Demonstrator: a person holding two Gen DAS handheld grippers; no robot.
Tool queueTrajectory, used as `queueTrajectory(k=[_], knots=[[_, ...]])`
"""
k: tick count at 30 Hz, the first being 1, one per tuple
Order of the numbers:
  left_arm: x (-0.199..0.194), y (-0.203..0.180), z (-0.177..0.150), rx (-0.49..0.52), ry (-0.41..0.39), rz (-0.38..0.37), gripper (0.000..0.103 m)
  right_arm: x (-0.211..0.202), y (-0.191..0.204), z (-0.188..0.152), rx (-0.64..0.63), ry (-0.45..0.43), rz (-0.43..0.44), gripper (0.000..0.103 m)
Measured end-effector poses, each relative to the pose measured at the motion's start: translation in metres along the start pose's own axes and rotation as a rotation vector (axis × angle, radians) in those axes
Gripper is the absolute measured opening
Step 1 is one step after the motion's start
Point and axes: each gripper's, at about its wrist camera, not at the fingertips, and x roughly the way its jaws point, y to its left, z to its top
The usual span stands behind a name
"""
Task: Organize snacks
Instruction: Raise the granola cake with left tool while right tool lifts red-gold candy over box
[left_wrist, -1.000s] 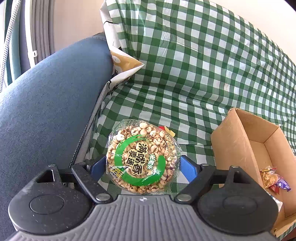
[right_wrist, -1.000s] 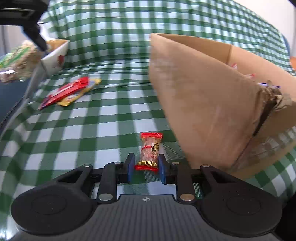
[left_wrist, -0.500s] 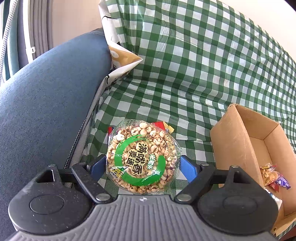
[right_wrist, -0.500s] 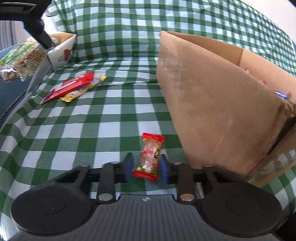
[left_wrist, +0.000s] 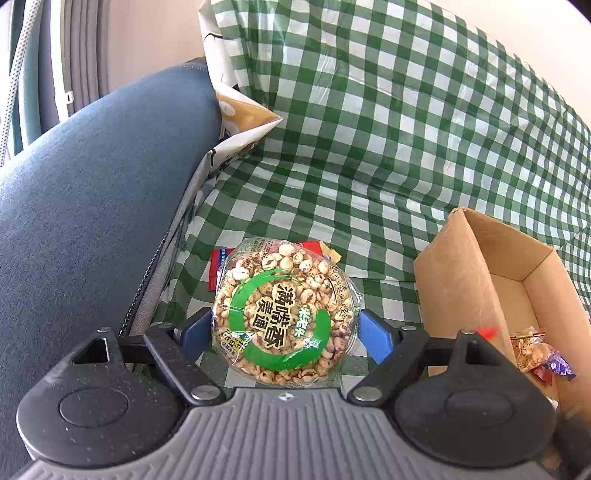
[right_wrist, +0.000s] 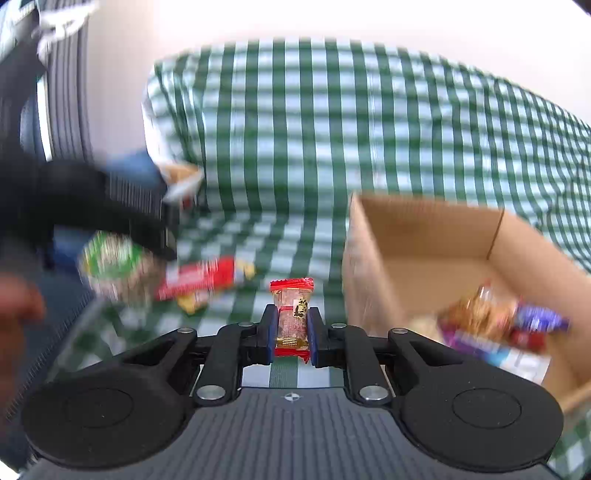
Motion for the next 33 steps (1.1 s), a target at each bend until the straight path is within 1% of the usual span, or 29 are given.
queueTrajectory(k=[2, 5, 10, 12, 15, 17, 18, 20, 22, 28, 33], knots=[[-0.002, -0.001, -0.001, 0.011, -0.007, -0.002, 0.087, -0.009, -0.016, 0.02, -0.014, -0.028, 0.032, 0.017], [-0.005, -0.006, -0.004, 0.031, -0.021, -0.007, 0.087, -0.017, -0.049, 0.046, -0.012, -0.048, 0.066, 0.017], [-0.005, -0.016, -0.005, 0.057, -0.031, -0.009, 0.087, -0.021, -0.105, 0.07, -0.031, -0.09, 0.061, 0.017], [-0.004, -0.02, -0.005, 0.064, -0.036, -0.013, 0.087, -0.018, -0.125, 0.071, -0.05, -0.102, 0.056, 0.017], [-0.004, -0.027, -0.005, 0.085, -0.047, -0.015, 0.087, -0.017, -0.152, 0.061, -0.034, -0.112, 0.043, 0.017], [-0.003, -0.033, -0.004, 0.094, -0.049, -0.019, 0.087, -0.014, -0.169, 0.053, 0.019, -0.081, 0.016, 0.017], [-0.003, -0.037, -0.004, 0.096, -0.052, -0.023, 0.087, -0.014, -0.175, 0.053, 0.051, -0.083, 0.005, 0.017], [-0.003, -0.044, -0.002, 0.102, -0.059, -0.034, 0.087, -0.019, -0.185, 0.052, 0.091, -0.108, -0.016, 0.017], [-0.003, -0.053, -0.001, 0.107, -0.067, -0.046, 0.087, -0.023, -0.192, 0.05, 0.096, -0.123, -0.039, 0.017], [-0.009, -0.088, -0.001, 0.141, -0.122, -0.112, 0.087, -0.03, -0.215, 0.045, 0.125, -0.14, -0.061, 0.017], [-0.024, -0.119, -0.002, 0.174, -0.23, -0.215, 0.087, -0.041, -0.227, 0.043, 0.098, -0.182, -0.113, 0.017]])
